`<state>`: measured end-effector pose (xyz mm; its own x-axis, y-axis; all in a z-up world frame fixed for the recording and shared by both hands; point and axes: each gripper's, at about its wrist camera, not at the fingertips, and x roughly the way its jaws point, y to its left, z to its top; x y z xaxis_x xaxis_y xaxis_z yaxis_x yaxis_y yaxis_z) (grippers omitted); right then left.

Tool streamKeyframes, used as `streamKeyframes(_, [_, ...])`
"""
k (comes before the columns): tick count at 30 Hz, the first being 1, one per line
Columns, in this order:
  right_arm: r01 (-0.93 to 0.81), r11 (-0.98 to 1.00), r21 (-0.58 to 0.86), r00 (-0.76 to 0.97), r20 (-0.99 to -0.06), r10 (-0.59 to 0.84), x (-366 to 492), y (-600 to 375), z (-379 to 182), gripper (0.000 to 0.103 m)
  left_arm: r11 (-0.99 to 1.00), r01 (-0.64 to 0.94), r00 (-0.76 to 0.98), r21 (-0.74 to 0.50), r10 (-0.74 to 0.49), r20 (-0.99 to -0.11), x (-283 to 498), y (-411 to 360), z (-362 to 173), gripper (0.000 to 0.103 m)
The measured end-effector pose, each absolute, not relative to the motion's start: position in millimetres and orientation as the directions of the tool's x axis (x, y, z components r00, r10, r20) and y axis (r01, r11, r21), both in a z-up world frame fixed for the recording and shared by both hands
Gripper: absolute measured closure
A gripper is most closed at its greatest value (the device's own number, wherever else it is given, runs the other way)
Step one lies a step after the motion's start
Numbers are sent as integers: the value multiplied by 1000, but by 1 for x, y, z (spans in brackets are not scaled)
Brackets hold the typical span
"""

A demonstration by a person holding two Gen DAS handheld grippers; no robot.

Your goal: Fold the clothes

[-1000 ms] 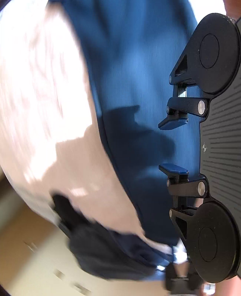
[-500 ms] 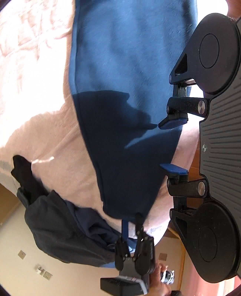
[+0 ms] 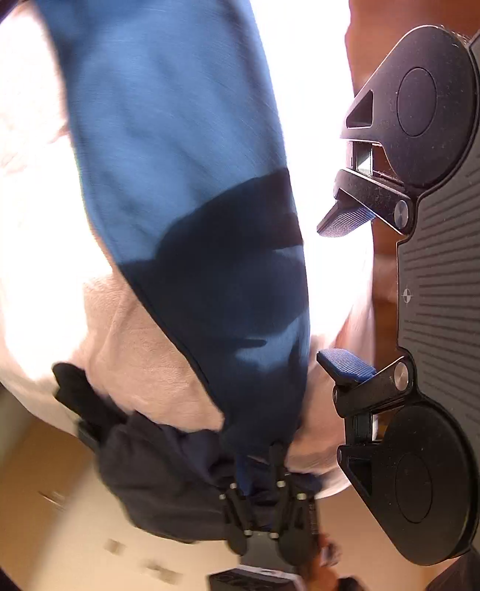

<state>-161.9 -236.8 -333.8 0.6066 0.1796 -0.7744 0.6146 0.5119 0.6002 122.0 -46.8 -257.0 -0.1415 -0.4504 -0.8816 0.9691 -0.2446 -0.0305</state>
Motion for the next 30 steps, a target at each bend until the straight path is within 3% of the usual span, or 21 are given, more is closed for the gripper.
streamKeyframes(7, [711, 286, 643, 661, -749, 38, -136, -181, -340, 33, -379, 911, -333, -162, -445, -831, 160, -34, -227, 57])
streamKeyframes(11, [740, 279, 612, 645, -763, -40, -141, -177, -320, 33, -371, 918, -318, -141, -476, -820, 166, -48, -223, 57])
streamKeyframes(15, [804, 196, 561, 593, -776, -213, -184, -208, -294, 33, -418, 901, -331, -114, -495, -804, 148, -102, -217, 56])
streamKeyframes(23, [866, -6, 501, 409, -714, -568, -338, -326, -247, 33, -578, 812, -457, -79, -546, -702, 45, -312, -190, 48])
streamKeyframes(30, [846, -90, 525, 345, -669, -659, -488, -497, -284, 26, -645, 747, -570, -160, -499, -652, -122, -556, -205, 47])
